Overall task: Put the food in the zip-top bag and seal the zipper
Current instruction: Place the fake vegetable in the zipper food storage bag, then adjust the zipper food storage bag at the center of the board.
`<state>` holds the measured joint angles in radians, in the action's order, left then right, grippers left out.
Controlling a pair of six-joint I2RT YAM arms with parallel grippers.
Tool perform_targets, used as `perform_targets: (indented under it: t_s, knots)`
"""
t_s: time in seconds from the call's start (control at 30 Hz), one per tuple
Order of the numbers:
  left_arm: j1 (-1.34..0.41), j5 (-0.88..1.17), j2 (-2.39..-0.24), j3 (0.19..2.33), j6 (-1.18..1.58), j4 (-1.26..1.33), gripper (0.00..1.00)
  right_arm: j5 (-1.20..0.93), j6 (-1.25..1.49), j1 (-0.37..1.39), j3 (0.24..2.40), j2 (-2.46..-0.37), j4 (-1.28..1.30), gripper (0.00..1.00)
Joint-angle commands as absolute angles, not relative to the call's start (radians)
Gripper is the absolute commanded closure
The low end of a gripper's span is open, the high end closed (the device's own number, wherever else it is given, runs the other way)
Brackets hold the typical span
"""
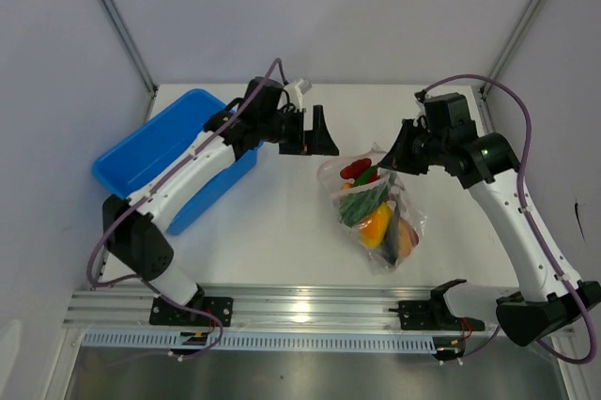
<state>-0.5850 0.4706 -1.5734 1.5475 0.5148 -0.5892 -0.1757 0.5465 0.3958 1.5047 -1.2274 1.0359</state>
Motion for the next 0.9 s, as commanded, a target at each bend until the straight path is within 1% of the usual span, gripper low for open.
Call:
perform_targets:
  t_s: [0.0, 0.17, 0.27, 0.3, 0.37, 0.4, 0.47, 0.57, 0.6, 0.67, 0.7, 0.73, 0.77, 0.87]
  knots:
    - [-0.584, 0.610, -1.627, 1.575, 0.509, -0.669, 0.00, -0.203, 0.531, 0.407, 1.517, -1.181, 0.992, 1.00]
    - [-0.601, 0.661, -1.644, 1.557, 0.486, -0.686, 0.01, -0.195, 0.545, 0.413, 1.513, -1.169, 0.980, 1.00]
    - [-0.607, 0.678, -1.644, 1.545, 0.472, -0.709, 0.06, -0.187, 0.551, 0.414, 1.509, -1.166, 0.980, 1.00]
    - [-0.610, 0.692, -1.638, 1.536, 0.474, -0.706, 0.14, -0.184, 0.551, 0.414, 1.505, -1.164, 0.979, 1.00]
    - [-0.620, 0.753, -1.628, 1.513, 0.488, -0.675, 0.24, -0.179, 0.555, 0.414, 1.494, -1.160, 0.977, 1.00]
    - [-0.624, 0.776, -1.617, 1.506, 0.495, -0.661, 0.35, -0.178, 0.555, 0.416, 1.490, -1.158, 0.976, 1.00]
    - [-0.644, 0.831, -1.608, 1.496, 0.518, -0.617, 0.44, -0.178, 0.555, 0.417, 1.476, -1.157, 0.966, 1.00]
    - [-0.670, 0.909, -1.611, 1.500, 0.552, -0.554, 0.61, -0.172, 0.561, 0.416, 1.465, -1.158, 0.948, 1.00]
    - [-0.672, 0.928, -1.612, 1.499, 0.564, -0.529, 0.68, -0.170, 0.563, 0.417, 1.462, -1.160, 0.943, 1.00]
    - [-0.684, 0.980, -1.611, 1.505, 0.604, -0.450, 0.79, -0.164, 0.571, 0.419, 1.462, -1.170, 0.937, 1.00]
    - [-0.686, 0.994, -1.609, 1.514, 0.617, -0.427, 0.90, -0.161, 0.574, 0.417, 1.465, -1.177, 0.936, 1.00]
    - [-0.690, 1.008, -1.612, 1.522, 0.639, -0.404, 0.96, -0.158, 0.578, 0.419, 1.470, -1.187, 0.934, 1.00]
    - [-0.693, 1.034, -1.615, 1.540, 0.649, -0.364, 1.00, -0.156, 0.581, 0.419, 1.474, -1.195, 0.937, 1.00]
    - [-0.703, 1.074, -1.629, 1.580, 0.712, -0.284, 0.99, -0.167, 0.601, 0.419, 1.500, -1.215, 0.930, 1.00]
